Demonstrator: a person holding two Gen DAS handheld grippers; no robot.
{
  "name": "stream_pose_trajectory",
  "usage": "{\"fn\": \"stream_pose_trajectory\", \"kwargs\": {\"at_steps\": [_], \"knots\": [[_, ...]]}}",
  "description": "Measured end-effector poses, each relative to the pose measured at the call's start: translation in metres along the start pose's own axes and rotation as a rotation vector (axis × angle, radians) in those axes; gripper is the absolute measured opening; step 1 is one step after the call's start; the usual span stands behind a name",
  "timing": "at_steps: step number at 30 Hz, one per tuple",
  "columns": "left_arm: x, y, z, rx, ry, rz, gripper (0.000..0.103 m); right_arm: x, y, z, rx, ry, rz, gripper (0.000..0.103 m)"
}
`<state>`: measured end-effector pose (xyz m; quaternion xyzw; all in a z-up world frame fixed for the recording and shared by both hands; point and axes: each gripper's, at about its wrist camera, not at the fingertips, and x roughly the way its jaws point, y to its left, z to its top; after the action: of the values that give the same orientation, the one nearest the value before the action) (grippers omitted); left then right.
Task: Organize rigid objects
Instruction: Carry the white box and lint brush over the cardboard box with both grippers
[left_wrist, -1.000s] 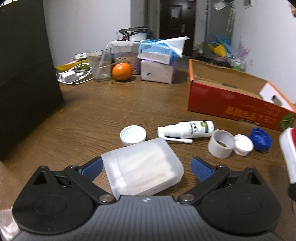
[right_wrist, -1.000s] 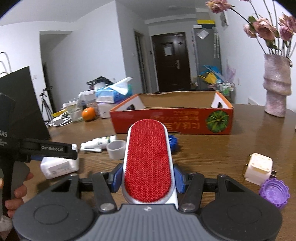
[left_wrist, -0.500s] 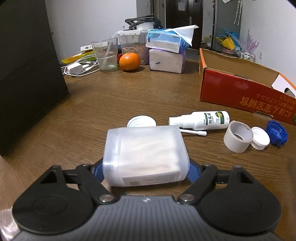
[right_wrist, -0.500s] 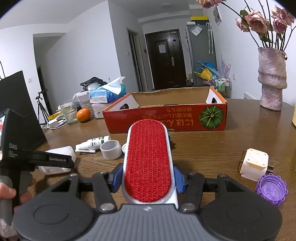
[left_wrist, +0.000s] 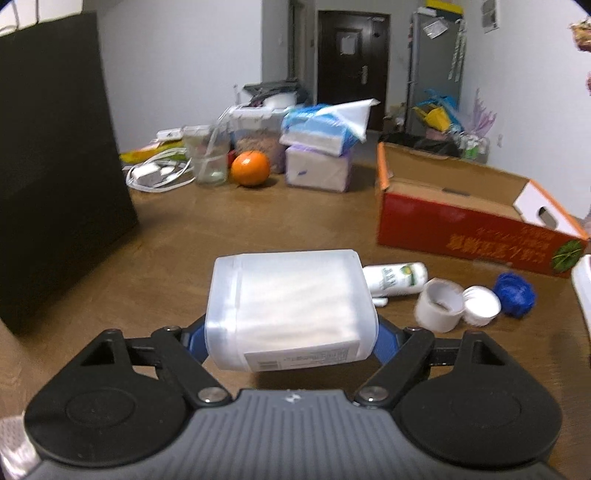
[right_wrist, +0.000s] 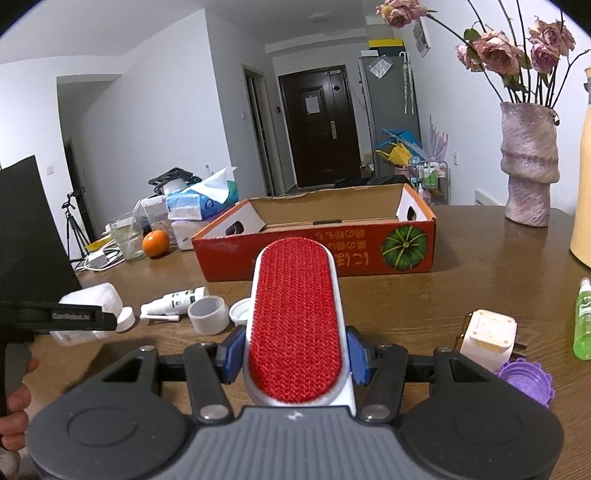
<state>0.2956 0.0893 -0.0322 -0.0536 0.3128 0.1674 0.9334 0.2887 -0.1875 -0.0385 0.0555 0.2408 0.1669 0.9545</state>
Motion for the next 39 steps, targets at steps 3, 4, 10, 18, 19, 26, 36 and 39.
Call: {"fn": "stream_pose_trajectory", "kwargs": {"at_steps": [3,4,10,18,19,26,36,39], "knots": [[-0.008,-0.011,0.007,0.020,-0.026,-0.039,0.084,-0.002,-0.003,0.006,0.009,-0.013,-0.010,0.055],[-0.010,-0.015,0.010,0.024,-0.036,-0.050,0.084,-0.003,-0.004,0.008,0.011,-0.017,-0.012,0.055],[-0.019,-0.039,0.028,0.045,-0.077,-0.143,0.084,-0.004,-0.006,0.025,0.021,-0.049,-0.029,0.055],[-0.011,-0.070,0.049,0.057,-0.104,-0.195,0.084,0.004,-0.008,0.051,0.030,-0.096,-0.045,0.055],[-0.009,-0.073,0.052,0.056,-0.108,-0.197,0.084,0.006,-0.008,0.054,0.030,-0.099,-0.047,0.055],[0.003,-0.088,0.073,0.062,-0.141,-0.189,0.084,0.024,-0.009,0.076,0.042,-0.122,-0.059,0.055],[0.034,-0.106,0.101,0.066,-0.170,-0.172,0.084,0.062,-0.016,0.110,0.089,-0.137,-0.084,0.055],[0.046,-0.113,0.107,0.075,-0.168,-0.168,0.084,0.076,-0.021,0.119,0.112,-0.137,-0.089,0.055]]}}
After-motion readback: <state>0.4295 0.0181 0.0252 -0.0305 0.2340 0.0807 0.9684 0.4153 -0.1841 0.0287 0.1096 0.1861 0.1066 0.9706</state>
